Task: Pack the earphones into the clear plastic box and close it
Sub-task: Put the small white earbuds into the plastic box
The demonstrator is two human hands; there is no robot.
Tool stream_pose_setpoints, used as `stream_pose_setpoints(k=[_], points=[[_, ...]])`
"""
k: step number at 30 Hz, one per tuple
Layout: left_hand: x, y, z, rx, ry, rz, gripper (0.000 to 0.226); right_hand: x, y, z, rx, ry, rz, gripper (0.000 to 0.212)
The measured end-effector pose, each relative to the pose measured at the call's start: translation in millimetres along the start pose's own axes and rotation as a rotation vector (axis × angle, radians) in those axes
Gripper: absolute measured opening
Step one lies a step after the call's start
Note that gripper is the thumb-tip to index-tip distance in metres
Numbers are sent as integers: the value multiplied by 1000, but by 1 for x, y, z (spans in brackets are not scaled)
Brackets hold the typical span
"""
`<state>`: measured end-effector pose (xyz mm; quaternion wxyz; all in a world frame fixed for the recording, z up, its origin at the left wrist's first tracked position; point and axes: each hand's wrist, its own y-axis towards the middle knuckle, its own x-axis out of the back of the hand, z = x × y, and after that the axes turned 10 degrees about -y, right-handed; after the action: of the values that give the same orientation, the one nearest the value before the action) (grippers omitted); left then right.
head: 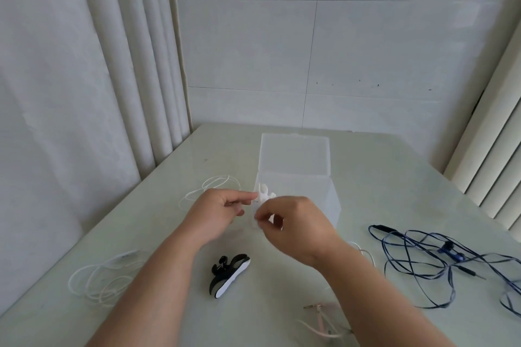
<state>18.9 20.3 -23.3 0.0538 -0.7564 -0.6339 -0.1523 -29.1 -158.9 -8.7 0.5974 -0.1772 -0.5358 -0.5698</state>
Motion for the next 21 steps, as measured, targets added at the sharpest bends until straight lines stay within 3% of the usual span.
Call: stream_pose_setpoints(k=[4,6,9,15,21], points=[[1,0,1,-4,3,7,51,-10,-2,7,-70,69,390,38],[1,0,1,-4,5,10,52,-14,-1,8,-71,61,478,53],[1,0,0,-1,10,16,51,-17,-1,12,-57,46,502,52],[0,2,1,-8,2,1,52,0,-1,4,-91,159,369,17],[-1,5,6,-5,-1,-26,52,23,8,-14,-290,249,-175,17]])
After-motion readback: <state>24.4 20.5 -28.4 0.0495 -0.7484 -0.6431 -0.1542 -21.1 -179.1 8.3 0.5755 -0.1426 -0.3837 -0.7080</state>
